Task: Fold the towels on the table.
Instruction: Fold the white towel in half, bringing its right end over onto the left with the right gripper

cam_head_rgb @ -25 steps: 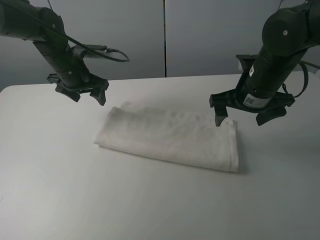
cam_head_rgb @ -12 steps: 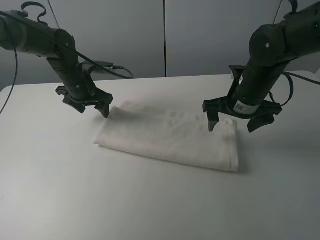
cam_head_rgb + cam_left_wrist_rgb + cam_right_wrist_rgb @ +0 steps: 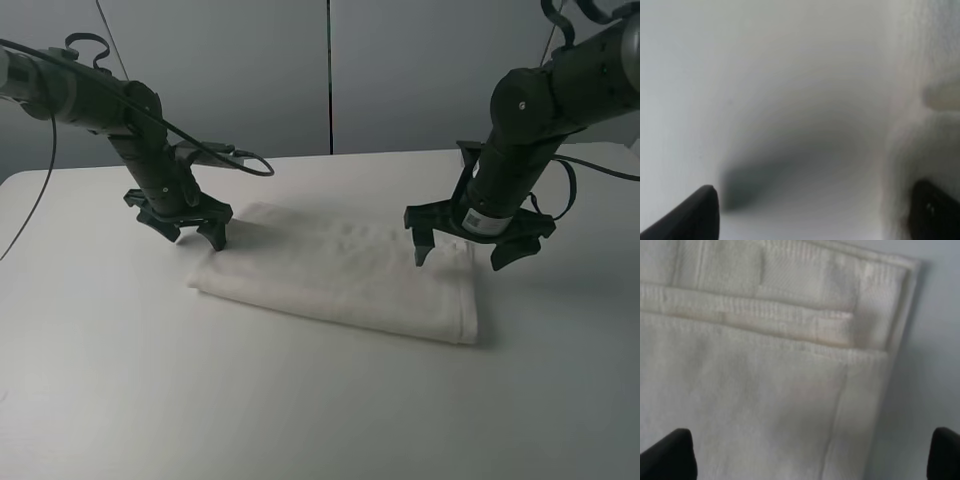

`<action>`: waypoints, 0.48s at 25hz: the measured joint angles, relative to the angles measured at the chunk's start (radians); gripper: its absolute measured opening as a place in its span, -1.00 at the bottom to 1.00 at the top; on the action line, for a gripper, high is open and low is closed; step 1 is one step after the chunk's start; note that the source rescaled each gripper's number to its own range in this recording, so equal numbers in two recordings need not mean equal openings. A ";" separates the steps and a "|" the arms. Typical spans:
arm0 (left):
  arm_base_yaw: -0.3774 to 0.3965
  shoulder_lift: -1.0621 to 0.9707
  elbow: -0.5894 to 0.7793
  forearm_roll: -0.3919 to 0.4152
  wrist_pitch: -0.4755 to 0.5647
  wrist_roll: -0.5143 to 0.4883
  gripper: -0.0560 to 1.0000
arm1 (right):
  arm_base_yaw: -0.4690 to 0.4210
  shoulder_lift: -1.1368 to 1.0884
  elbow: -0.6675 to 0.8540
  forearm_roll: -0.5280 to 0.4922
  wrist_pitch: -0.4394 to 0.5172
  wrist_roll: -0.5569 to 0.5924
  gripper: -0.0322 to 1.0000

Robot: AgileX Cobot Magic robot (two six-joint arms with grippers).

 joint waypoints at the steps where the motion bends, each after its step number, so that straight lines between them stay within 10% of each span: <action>1: 0.000 0.000 0.000 -0.001 0.000 0.002 0.97 | -0.010 0.010 0.000 0.008 0.000 0.000 1.00; 12: 0.000 0.002 -0.003 -0.001 0.000 0.007 0.97 | -0.018 0.103 -0.001 0.062 -0.020 -0.002 1.00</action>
